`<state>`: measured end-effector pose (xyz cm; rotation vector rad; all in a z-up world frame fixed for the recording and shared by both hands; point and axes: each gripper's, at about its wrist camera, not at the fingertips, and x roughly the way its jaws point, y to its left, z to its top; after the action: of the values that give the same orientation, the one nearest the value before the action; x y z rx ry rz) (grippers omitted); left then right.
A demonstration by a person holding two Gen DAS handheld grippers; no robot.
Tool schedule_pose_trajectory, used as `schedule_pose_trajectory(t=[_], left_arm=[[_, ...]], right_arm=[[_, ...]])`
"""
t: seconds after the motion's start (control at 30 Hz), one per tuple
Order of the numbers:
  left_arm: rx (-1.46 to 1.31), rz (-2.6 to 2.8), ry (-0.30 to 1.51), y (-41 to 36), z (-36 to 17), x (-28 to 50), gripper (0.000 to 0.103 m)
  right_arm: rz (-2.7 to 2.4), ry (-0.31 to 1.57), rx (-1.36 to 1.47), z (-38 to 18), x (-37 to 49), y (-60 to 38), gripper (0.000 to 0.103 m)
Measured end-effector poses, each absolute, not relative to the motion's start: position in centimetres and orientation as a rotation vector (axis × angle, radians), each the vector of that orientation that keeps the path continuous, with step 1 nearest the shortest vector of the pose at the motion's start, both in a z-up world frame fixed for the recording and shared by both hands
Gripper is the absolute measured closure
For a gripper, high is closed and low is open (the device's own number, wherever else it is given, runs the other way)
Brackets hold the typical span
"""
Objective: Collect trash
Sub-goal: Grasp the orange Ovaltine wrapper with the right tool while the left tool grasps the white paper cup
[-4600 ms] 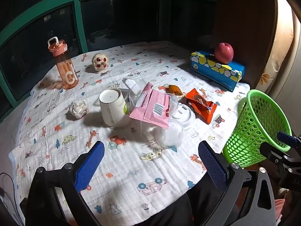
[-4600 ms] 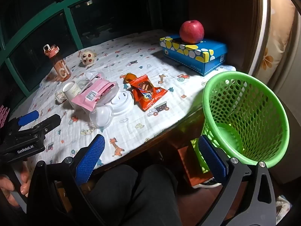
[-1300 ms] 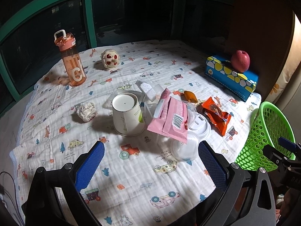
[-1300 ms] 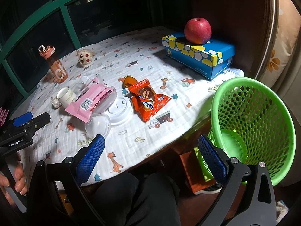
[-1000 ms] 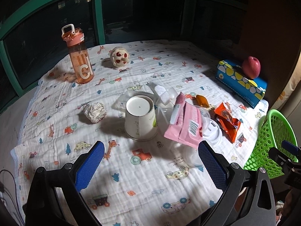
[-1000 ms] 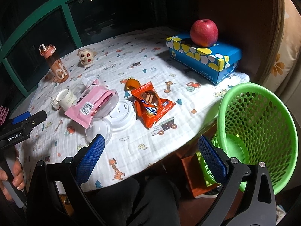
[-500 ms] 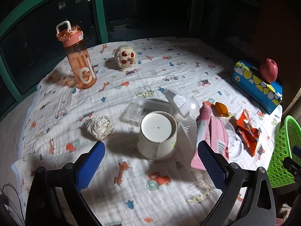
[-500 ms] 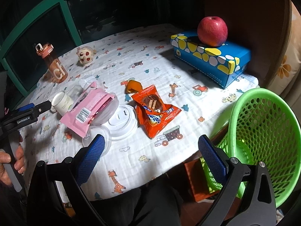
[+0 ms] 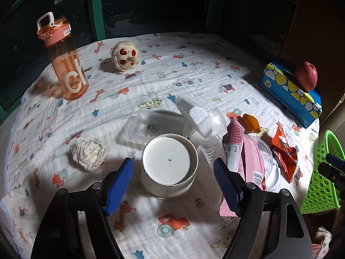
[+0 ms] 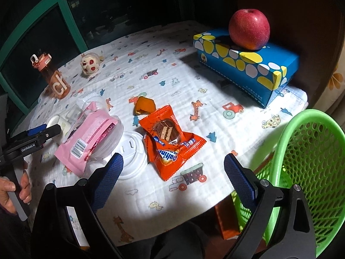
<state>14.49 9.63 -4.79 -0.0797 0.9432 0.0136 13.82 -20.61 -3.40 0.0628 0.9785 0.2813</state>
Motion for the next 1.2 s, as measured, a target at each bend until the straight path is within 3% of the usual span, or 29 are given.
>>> schedule_pose_trajectory(t=[0.57,0.63,0.9,1.2], left_arm=[[-0.074,-0.035,0.96,9.9,-5.9,15.8,0.046],[-0.079,-0.04,0.958,10.1,-5.9,16.0,0.046],[-0.107,-0.054,0.959,10.3,-5.8,16.0,0.047],[-0.126,-0.064,0.918,10.3,-3.7,14.9,0.047]], right_arm=[[0.284,1.102,0.029,-8.8,19.2,-19.6,0.01],[0.286,1.114,0.019,-9.3,19.4,-19.5,0.021],[0.296,1.109,0.03,-9.5,18.9,-19.6,0.04],[0.296,1.055,0.08,-7.3,17.2,-20.7,0.044]])
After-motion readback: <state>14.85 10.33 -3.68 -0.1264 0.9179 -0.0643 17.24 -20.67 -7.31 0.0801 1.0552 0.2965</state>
